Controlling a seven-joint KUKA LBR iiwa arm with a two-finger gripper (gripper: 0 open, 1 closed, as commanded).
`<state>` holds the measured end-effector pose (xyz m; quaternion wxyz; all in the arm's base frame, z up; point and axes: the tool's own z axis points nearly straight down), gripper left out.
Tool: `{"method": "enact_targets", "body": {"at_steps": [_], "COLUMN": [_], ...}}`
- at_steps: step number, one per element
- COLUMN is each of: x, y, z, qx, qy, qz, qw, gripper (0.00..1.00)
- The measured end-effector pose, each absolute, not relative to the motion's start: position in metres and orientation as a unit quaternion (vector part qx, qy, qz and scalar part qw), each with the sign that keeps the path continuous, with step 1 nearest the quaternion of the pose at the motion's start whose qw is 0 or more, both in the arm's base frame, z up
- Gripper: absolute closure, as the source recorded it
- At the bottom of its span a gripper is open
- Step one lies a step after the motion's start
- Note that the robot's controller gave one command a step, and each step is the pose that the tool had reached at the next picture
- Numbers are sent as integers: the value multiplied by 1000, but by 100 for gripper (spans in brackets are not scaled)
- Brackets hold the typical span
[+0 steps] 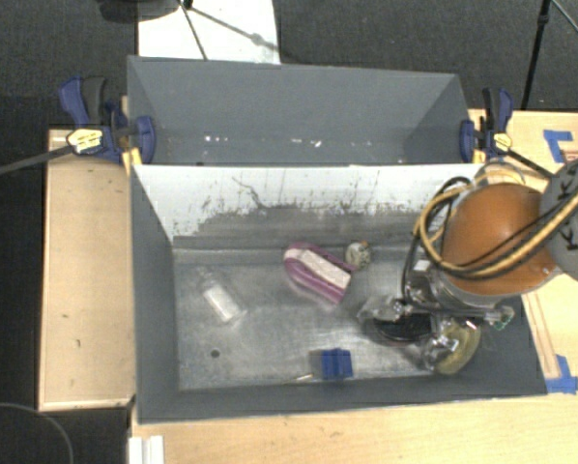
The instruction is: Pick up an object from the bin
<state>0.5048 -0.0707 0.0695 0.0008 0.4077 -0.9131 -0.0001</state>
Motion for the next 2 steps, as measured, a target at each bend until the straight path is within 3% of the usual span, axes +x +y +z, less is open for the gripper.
{"method": "enact_targets", "body": {"at_steps": [1,2], "x": [505,505], "y": [-69,-68], "z": [71,71], "qx": [410,411], "qy": [-912,-912], "qz": [1,0], "qw": [0,-1], "gripper": [100,0]}}
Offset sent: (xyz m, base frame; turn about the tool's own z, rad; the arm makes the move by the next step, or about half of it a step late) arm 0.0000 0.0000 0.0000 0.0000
